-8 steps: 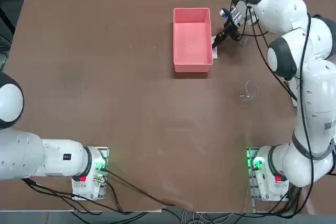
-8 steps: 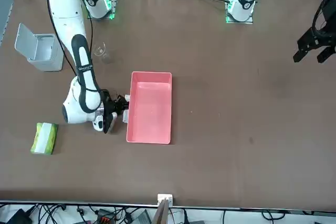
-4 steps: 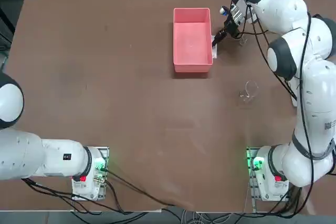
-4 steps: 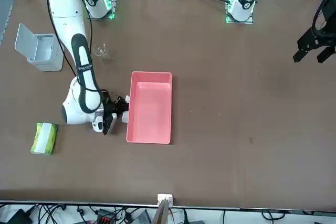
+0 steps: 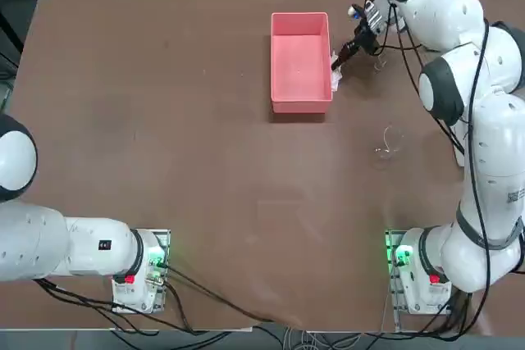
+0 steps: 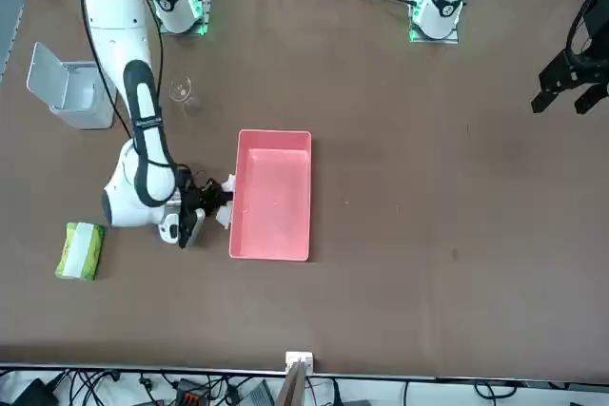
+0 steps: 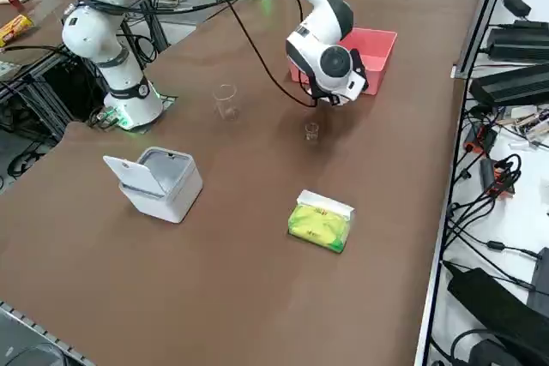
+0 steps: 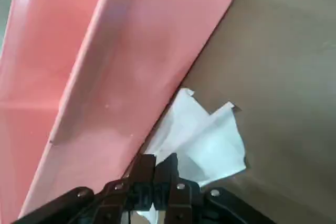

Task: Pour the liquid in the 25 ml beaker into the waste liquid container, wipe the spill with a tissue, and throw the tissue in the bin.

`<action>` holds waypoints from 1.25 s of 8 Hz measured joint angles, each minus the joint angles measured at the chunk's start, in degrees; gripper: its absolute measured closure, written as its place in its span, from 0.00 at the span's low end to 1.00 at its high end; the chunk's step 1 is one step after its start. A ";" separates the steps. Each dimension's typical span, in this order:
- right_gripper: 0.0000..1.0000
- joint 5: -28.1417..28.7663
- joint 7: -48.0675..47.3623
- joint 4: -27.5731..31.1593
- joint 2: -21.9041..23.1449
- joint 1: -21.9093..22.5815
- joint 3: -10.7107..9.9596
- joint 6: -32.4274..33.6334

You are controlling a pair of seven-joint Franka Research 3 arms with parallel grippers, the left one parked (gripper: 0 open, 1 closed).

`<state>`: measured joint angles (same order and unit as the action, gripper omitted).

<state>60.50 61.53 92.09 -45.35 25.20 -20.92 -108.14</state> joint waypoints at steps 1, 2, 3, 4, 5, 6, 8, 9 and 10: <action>0.98 0.00 0.00 -0.05 0.52 0.04 -0.98 0.30; 0.98 0.00 0.00 -0.06 1.13 0.11 -1.93 0.95; 0.98 -0.01 0.00 -0.08 1.74 0.40 -3.10 1.70; 0.98 -0.02 0.00 -0.09 2.34 0.94 -4.57 2.41; 0.98 -0.02 -0.11 -0.12 2.97 1.85 -6.61 3.51; 0.98 -0.02 -0.33 -0.17 3.64 3.40 -9.51 4.91; 0.98 -0.02 -1.30 -0.22 4.96 7.55 -16.59 8.64; 0.98 -0.02 -1.69 -0.23 5.29 9.75 -20.30 10.51; 0.98 -0.02 -1.96 -0.26 5.44 12.03 -24.01 12.13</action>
<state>60.48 59.57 91.83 -39.91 37.23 -44.93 -96.01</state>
